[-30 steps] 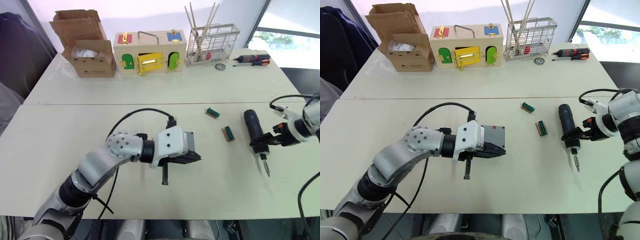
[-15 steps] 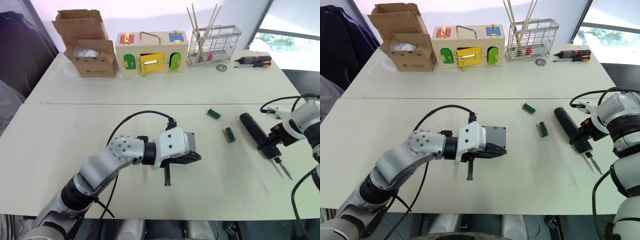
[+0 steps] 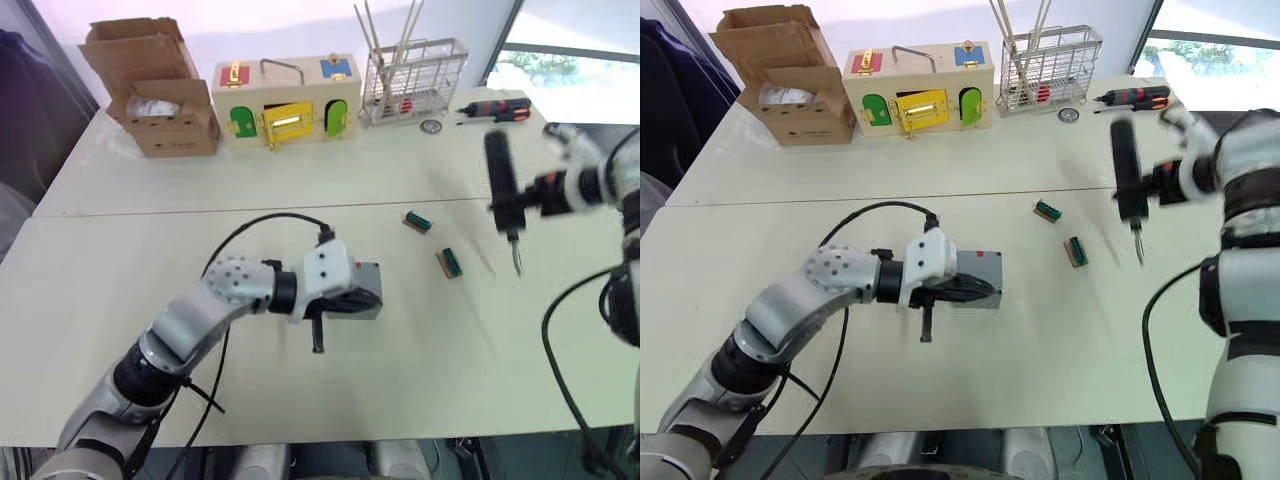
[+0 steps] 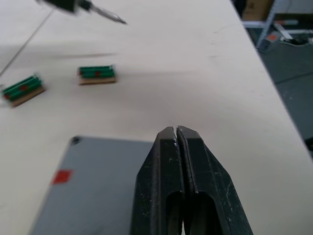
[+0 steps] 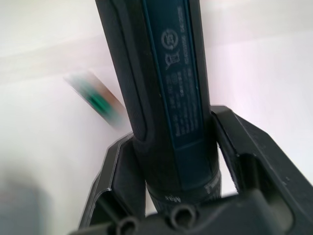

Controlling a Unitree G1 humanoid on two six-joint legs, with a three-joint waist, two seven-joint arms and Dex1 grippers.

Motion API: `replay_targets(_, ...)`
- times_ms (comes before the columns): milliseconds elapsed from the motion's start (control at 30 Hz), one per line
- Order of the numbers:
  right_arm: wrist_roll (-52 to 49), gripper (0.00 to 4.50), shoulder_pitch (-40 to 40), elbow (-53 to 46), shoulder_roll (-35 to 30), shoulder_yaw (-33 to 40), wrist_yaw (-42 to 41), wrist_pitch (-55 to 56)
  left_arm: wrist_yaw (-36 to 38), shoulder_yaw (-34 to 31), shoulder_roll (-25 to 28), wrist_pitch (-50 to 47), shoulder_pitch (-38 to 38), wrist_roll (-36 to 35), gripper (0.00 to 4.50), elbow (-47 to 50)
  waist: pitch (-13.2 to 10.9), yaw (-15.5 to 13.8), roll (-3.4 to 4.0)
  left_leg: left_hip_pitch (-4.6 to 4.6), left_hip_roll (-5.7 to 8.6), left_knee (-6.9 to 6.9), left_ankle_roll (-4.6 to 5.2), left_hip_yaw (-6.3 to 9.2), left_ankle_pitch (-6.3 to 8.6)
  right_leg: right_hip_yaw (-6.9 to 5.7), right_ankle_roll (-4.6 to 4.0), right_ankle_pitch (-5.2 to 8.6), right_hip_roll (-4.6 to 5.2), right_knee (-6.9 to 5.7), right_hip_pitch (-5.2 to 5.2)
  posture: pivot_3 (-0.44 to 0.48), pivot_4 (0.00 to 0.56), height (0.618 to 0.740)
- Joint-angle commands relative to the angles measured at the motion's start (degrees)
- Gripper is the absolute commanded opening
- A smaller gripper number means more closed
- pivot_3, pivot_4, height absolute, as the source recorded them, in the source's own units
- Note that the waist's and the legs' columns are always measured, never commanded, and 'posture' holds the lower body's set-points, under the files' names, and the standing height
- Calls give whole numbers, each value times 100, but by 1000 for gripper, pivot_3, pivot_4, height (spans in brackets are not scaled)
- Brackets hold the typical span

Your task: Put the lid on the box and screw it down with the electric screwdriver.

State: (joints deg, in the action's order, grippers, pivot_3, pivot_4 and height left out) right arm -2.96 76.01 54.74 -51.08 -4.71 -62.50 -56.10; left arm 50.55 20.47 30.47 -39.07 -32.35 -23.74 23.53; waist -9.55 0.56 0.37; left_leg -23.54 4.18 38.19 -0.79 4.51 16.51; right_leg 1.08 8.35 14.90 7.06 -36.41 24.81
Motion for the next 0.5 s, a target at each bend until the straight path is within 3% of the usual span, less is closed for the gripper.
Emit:
replay_targets(33,-1076,1873,-785,-2190,270,2208,1115,-288,172,-496,71,176,-204,-77,0,-530,-1,-46,-2,0,0,-5,-5,13,-3,-11,0,0,-2,-2,-3,0,150,730)
replay_targets(133,-1809,1873,-1984,-4555,1511,3816,2202,91,303,-576,96,119,-259,-147,0,-666,3,-66,-8,-3,-1,6,-6,20,-4,-18,0,0,-2,-8,-15,0,150,730)
replay_targets(300,-3051,1873,-2923,-6785,3158,4610,3304,-227,492,-523,197,60,-302,-88,0,-736,-1,-80,-1,-2,12,56,-4,11,-5,-4,1,-1,11,-69,-13,0,150,730)
replay_targets(400,-3877,1873,-3406,-7592,3701,4602,3405,-230,489,-496,133,88,-384,-25,0,-831,-1,-87,0,-2,11,65,-3,17,-5,-2,1,0,8,-74,-12,0,150,730)
replay_targets(500,-3731,1873,-3928,-7949,3524,3919,3252,136,430,-369,59,212,-404,165,0,-1059,0,-72,0,-2,11,67,4,16,-1,-2,1,0,6,-80,-15,0,150,730)
